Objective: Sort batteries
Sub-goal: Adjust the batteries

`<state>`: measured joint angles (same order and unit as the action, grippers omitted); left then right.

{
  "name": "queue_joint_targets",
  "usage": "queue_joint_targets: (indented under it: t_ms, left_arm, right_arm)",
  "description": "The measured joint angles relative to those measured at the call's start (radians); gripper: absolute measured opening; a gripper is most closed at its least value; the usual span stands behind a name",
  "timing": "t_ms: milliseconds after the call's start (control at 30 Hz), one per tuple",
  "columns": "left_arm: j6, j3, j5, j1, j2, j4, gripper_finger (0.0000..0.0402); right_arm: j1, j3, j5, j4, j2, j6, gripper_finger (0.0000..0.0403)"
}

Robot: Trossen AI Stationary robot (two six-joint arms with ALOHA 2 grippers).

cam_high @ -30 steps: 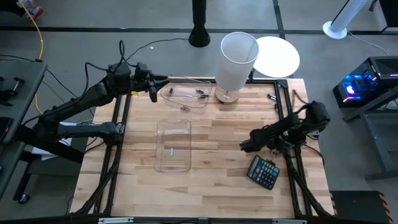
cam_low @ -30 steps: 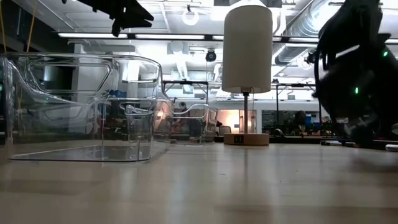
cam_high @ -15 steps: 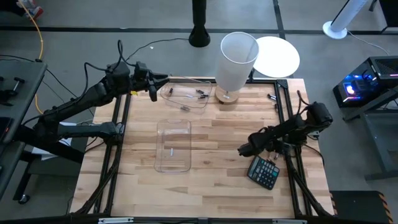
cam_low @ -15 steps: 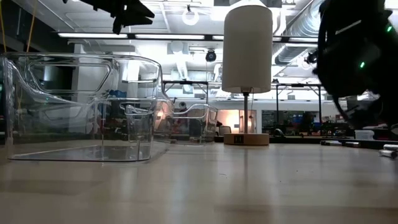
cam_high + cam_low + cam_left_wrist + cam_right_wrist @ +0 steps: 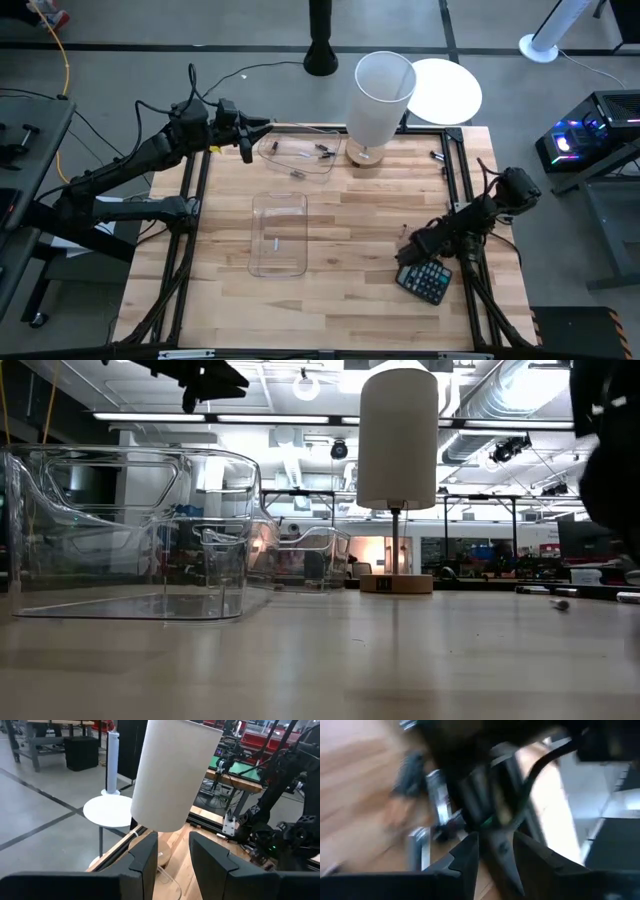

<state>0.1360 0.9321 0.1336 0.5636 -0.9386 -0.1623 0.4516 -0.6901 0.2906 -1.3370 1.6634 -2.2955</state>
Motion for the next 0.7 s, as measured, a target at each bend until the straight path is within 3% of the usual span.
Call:
queue_joint_targets:
  t_ms: [233,700]
  left_arm:
    - [0.009,0.0,0.001,0.0,0.0,0.003,0.0106]
    - [0.037,0.0,0.0,0.0,0.0,0.005,0.0106]
  right_arm:
    - [-0.029,0.093,-0.005,0.112,-0.007,0.034,0.0108]
    - [-0.073,-0.025,-0.163,0.111,-0.002,0.002,0.0108]
